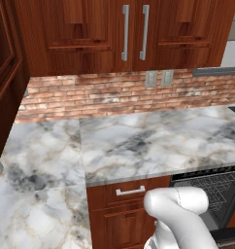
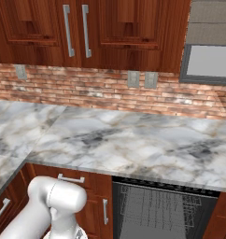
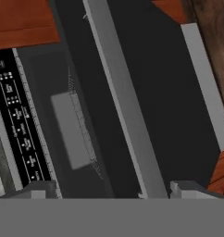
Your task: Open the dishwasher door and pull out the top rack.
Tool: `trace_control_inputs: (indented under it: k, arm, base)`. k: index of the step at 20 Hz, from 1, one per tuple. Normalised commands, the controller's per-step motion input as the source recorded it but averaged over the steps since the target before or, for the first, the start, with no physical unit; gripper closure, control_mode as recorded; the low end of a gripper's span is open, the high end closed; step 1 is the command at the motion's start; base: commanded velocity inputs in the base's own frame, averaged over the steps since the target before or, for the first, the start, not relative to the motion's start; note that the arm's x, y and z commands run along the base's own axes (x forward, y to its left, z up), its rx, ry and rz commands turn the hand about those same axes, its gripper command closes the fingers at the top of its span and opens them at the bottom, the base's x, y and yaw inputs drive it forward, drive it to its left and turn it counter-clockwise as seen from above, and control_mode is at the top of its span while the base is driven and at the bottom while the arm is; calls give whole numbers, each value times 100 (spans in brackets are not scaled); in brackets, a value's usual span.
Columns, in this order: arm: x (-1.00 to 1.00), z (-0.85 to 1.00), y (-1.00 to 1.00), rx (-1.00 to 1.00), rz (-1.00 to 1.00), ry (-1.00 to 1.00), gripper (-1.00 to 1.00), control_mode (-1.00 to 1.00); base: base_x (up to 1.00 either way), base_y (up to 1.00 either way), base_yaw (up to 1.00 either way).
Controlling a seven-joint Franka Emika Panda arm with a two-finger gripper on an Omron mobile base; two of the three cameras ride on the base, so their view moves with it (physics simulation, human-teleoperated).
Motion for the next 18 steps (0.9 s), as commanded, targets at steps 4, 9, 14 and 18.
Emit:
trace_control_inputs:
  k: [4,9,14,18]
  arm:
    - [-28,37,-6,3,1,-4,-100,-100]
    - [-18,40,-5,4,1,0,-100,-100]
    - [-10,34,-4,4,0,2,-100,-100]
    - [-5,21,-1,2,-1,3,-100,-100]
  base:
    - [0,0,0]
    - [0,0,0]
    - [0,0,0]
    - [0,0,0]
